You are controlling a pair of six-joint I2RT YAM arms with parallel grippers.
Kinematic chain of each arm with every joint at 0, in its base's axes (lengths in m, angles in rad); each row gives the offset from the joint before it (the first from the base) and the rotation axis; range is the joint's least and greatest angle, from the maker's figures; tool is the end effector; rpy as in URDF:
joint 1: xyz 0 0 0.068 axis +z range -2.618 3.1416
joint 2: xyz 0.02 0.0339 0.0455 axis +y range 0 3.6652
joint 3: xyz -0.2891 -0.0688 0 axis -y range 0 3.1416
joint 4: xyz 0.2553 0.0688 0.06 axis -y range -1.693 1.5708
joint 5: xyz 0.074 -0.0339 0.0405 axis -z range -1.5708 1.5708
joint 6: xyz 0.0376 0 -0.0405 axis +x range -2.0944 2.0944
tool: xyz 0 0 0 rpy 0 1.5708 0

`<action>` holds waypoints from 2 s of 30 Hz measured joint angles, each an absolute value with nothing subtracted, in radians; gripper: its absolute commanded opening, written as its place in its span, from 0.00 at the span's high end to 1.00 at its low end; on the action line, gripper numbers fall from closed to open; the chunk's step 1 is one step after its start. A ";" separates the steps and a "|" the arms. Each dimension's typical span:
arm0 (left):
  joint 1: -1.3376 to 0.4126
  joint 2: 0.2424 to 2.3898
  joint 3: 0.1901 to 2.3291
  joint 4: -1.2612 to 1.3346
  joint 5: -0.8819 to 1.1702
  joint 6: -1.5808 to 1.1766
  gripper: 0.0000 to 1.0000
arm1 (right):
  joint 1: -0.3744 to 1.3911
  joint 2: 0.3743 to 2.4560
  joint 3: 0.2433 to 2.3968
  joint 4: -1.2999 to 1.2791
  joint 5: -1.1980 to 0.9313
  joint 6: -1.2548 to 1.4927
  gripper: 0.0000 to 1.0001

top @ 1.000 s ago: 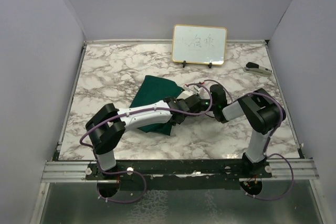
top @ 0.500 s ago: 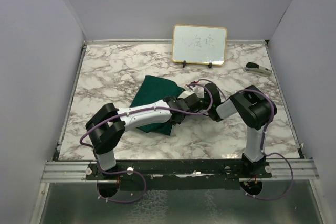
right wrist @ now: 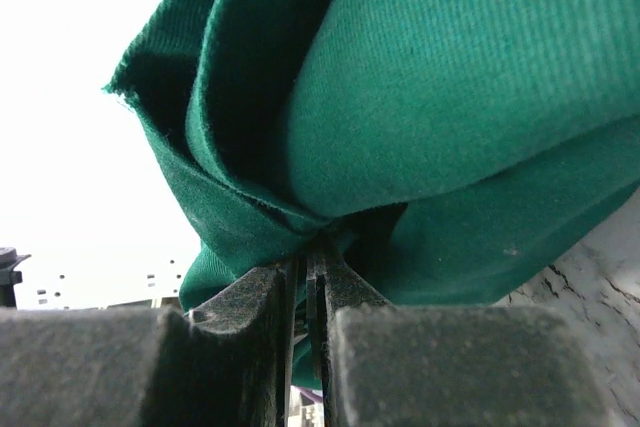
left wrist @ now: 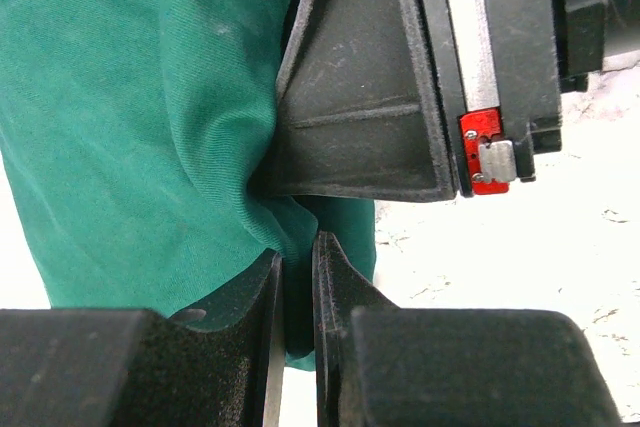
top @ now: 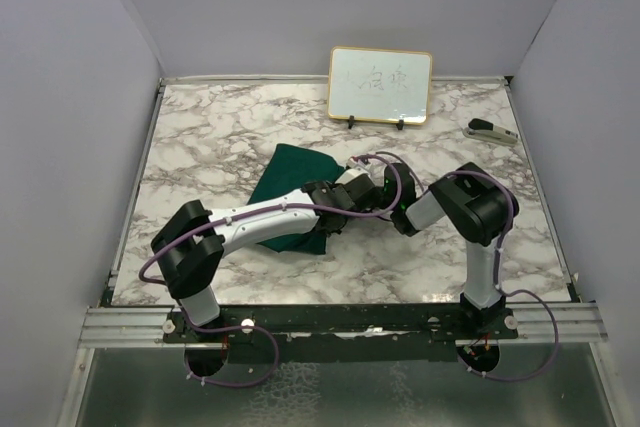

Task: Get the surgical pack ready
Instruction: Pack the surgical kit at the center of the board.

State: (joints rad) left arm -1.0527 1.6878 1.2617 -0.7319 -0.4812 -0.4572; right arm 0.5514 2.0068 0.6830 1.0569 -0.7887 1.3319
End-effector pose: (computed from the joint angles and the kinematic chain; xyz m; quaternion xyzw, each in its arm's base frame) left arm 0.1905 -0.2990 0.2514 0.2322 0.9231 0.0335 0.3048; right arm 0.2924 0.2111 0.1162 0.0636 0.7674 0.6326 0.0827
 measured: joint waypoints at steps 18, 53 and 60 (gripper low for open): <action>-1.040 1.686 1.219 -0.645 -0.430 -0.456 1.00 | 0.580 2.076 0.736 1.087 -0.597 1.352 0.91; -0.819 1.410 1.118 -0.470 0.002 -0.453 0.44 | 0.284 1.680 0.748 0.457 -0.786 0.709 0.78; -0.638 1.262 1.003 -0.272 0.247 -0.534 0.73 | 0.358 1.694 0.862 0.465 -0.921 0.731 0.80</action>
State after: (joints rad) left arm -0.6380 1.2621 1.0035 -0.2718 0.2470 -0.5339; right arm 0.3580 1.6936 0.8623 0.4652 -0.9211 0.7311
